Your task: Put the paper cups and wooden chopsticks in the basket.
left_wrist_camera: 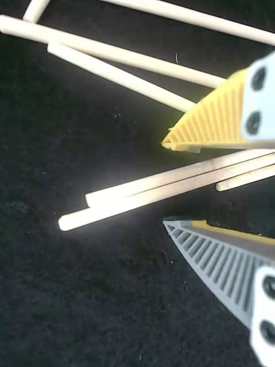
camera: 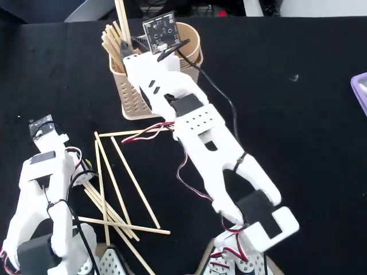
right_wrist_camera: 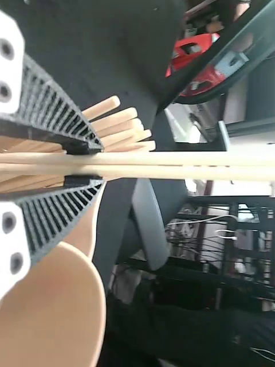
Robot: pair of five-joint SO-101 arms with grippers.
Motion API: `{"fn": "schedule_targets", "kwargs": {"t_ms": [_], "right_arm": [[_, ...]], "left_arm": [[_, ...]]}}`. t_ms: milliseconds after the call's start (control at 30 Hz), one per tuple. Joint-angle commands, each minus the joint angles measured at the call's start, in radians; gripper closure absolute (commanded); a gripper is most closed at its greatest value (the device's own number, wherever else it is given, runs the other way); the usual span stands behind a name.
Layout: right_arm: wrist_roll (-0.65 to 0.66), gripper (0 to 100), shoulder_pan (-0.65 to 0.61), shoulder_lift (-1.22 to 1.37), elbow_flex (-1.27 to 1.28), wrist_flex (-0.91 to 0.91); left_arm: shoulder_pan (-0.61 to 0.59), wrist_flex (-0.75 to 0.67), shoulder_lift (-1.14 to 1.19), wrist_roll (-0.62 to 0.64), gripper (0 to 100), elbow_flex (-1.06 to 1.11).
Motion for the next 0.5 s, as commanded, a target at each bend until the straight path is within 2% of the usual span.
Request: {"fn": "schedule_targets", "kwargs": {"t_ms": [0,167,467], "right_arm": [[0.000,98.2,-0.012,-0.010,-0.039,-0.020],[-0.005,82.2,-0.012,-0.031,-0.085,0.121],[0.000,84.6,-0.012,-0.266,-0.145,0.336]], "left_arm": [[0.001,-0.023,-0.008,-0.008,80,0.001],[0.001,-0.023,-0.008,-0.008,80,0.001],[0.001,-0.023,-0.008,-0.008,80,0.001]]}}
